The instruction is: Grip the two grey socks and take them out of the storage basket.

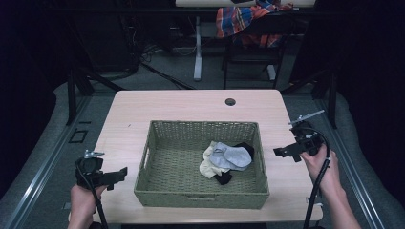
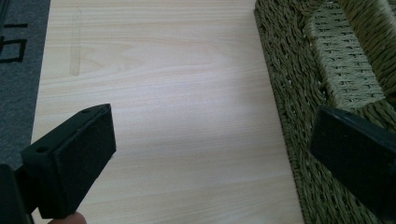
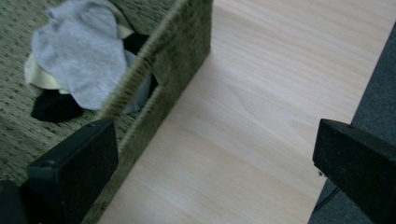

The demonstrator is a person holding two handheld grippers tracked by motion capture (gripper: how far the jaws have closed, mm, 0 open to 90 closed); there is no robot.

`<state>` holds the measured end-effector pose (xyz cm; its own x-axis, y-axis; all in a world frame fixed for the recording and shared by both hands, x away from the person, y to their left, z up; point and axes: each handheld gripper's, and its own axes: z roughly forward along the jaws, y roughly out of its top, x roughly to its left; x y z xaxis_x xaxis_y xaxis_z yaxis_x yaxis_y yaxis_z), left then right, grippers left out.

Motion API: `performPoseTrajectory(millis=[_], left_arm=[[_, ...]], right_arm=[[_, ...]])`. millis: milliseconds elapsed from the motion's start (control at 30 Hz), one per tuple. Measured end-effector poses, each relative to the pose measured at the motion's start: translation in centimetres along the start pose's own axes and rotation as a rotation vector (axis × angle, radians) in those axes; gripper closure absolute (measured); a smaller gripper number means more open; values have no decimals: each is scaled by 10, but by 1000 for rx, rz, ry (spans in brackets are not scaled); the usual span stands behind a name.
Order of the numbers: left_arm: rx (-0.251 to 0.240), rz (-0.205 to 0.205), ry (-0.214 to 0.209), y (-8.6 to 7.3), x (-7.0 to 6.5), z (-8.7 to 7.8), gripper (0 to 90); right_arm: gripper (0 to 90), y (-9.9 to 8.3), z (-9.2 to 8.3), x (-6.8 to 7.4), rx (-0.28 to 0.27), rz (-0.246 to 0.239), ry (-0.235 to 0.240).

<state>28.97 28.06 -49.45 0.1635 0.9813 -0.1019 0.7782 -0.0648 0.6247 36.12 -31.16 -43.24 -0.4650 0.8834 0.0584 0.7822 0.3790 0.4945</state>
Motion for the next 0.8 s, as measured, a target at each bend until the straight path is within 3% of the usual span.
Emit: performPoseTrajectory(millis=[700,800], left_arm=[[4,1,-6,1,-1,1,7],[4,-1,-6,1,-1,1,7]], right_arm=[[0,49,-2,42,-14,-107,69],[0,57,2,49,8,-133,65]])
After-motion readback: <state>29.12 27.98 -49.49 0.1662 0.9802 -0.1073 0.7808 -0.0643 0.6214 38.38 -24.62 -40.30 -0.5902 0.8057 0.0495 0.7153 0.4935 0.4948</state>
